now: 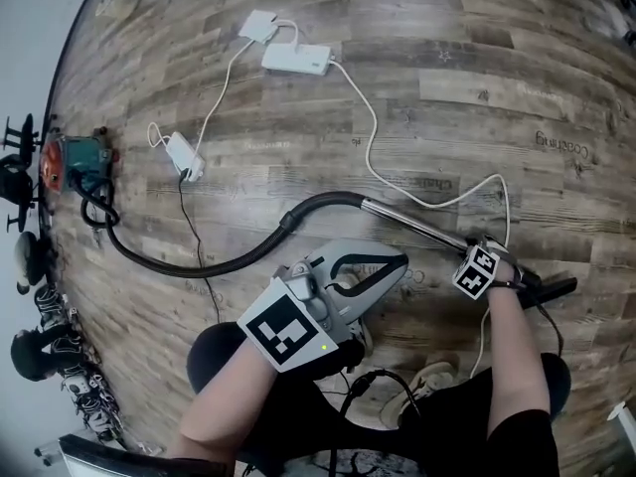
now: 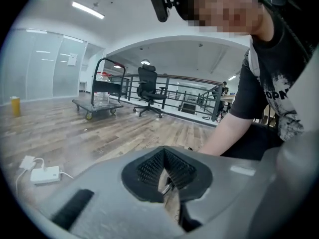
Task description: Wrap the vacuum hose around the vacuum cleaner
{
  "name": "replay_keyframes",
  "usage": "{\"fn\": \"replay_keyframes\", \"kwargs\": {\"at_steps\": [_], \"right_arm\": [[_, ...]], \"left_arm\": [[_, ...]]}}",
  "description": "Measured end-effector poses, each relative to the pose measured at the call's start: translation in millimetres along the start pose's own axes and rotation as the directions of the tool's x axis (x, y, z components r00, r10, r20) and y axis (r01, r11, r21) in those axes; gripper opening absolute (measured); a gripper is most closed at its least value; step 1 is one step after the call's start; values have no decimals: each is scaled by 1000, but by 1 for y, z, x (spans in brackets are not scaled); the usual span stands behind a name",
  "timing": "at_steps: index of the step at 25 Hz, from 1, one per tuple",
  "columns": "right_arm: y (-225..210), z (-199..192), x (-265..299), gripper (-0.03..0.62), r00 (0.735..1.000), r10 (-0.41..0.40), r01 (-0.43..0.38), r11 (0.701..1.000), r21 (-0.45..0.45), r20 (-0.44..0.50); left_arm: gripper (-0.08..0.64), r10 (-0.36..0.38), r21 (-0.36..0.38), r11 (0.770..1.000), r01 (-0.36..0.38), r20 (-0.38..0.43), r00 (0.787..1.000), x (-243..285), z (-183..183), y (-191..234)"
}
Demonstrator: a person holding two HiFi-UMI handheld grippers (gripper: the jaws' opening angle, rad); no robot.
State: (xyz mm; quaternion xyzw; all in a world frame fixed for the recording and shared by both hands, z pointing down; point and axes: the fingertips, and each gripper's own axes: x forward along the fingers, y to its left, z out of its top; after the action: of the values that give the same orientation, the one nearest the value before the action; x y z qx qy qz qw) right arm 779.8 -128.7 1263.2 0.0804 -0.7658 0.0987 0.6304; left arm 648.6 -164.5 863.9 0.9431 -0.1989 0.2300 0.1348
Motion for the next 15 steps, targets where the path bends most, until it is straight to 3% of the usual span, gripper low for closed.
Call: {"fn": "replay_keyframes", "kwargs": {"at_steps": [4, 9, 11, 13, 15], "right_arm": [[0, 5, -3, 170, 1000, -8, 8, 1000, -5, -14], [-8, 10, -18, 170, 999, -44, 43, 999, -31, -29], [-13, 17, -31, 170, 998, -54, 53, 997, -48, -19], [-16, 24, -46, 169, 998, -55, 55, 997, -61, -9], [-19, 30, -62, 170, 998, -55, 55, 996, -73, -2]], "left_arm": [[2, -2, -54, 999, 2, -5, 1000, 2, -14, -1], [2, -50, -193, 980, 51, 12, 999, 15, -35, -6], [93, -87, -243, 967, 78, -29, 996, 24, -52, -12], [145, -129, -324, 940, 102, -61, 990, 36, -70, -18], [168, -147, -447, 888, 107, -56, 988, 54, -89, -18]]}}
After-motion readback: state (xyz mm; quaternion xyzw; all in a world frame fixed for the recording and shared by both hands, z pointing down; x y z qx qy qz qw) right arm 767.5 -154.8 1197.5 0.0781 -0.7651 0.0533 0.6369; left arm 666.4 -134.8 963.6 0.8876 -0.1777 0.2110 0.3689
